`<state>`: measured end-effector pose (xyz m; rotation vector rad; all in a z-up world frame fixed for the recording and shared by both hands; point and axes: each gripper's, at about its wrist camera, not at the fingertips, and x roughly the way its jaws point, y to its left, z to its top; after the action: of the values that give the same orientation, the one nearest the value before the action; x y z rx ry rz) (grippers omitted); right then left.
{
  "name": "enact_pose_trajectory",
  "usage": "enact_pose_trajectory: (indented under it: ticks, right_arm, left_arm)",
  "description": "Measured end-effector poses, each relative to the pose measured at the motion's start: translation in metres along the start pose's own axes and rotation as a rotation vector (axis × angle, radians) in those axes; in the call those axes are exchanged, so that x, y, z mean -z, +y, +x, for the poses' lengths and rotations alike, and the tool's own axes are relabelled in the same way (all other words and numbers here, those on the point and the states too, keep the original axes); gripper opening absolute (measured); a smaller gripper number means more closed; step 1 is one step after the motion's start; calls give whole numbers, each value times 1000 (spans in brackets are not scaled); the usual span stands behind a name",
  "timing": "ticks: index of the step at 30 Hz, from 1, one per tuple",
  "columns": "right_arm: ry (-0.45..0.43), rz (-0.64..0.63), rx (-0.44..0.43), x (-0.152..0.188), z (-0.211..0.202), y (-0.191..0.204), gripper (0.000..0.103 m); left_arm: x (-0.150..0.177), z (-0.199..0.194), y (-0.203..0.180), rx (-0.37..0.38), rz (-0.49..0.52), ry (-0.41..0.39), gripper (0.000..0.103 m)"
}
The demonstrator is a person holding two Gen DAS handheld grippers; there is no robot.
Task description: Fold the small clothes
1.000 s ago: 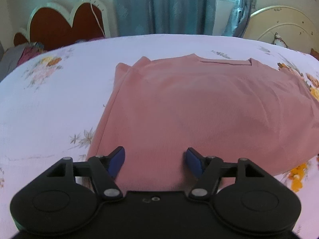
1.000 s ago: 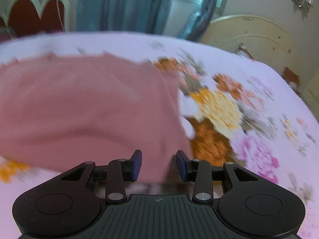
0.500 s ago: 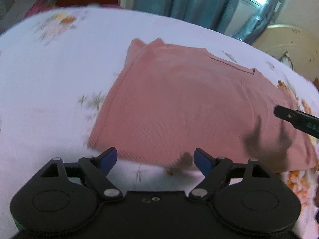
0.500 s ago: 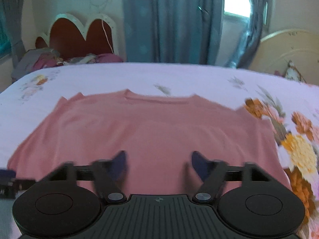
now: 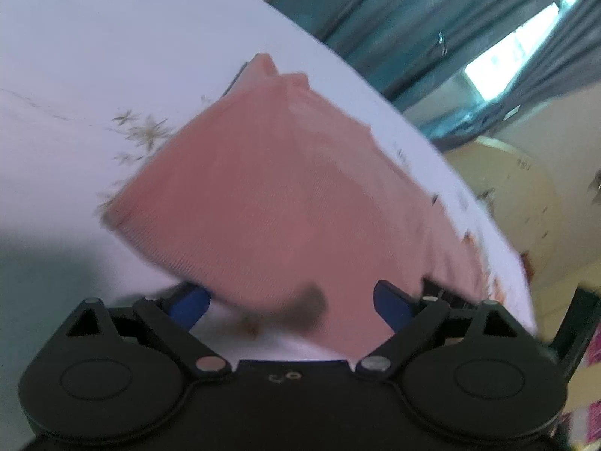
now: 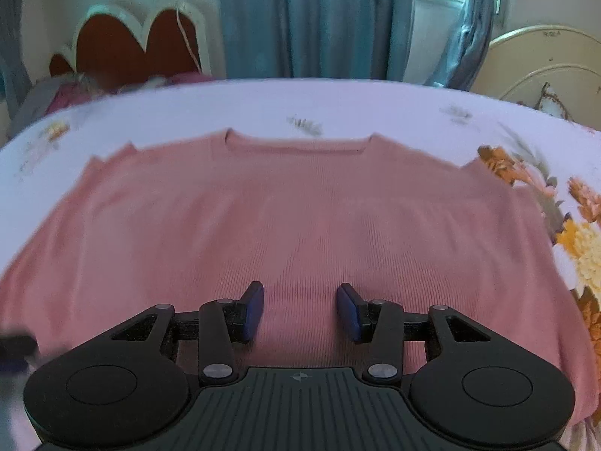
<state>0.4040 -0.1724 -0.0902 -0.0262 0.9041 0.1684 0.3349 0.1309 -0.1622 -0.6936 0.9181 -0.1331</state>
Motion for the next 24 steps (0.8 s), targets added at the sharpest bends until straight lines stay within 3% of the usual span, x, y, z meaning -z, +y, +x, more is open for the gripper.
enact_pose_trajectory:
  ticks: [1,4,7,9,11,13,19,24]
  right_arm:
    - [-3,-5,3,0,-2,0,44]
    - [-65,8,12,-5,-12,0,44]
    - [-21,3,14,-3,7,3,45]
    - [-39,-49,29,1,12,9,45]
    - [-25,-60,29,-2,12,10,45]
    - [-15,-41,11,-4,12,5,45]
    - [-27,-63,-51,-3,16,-6,45]
    - [-39,-18,-134,-5,9,-22,45]
  left_arm:
    - [-3,3,1,18,-19,-22,91]
    - [-12,15,10,46,-92,-85,67]
    - [-20,24,17,65,-145,-136,51]
    - [-24,29,19,58,-162,-157,39]
    - [-25,33,22,40,-193,-161,14]
    - [-24,34,28,44,-239,-168,13]
    - [-21,23,7,-17,-201,-251,9]
    - [-29,17,-62,-82,45,-312,9]
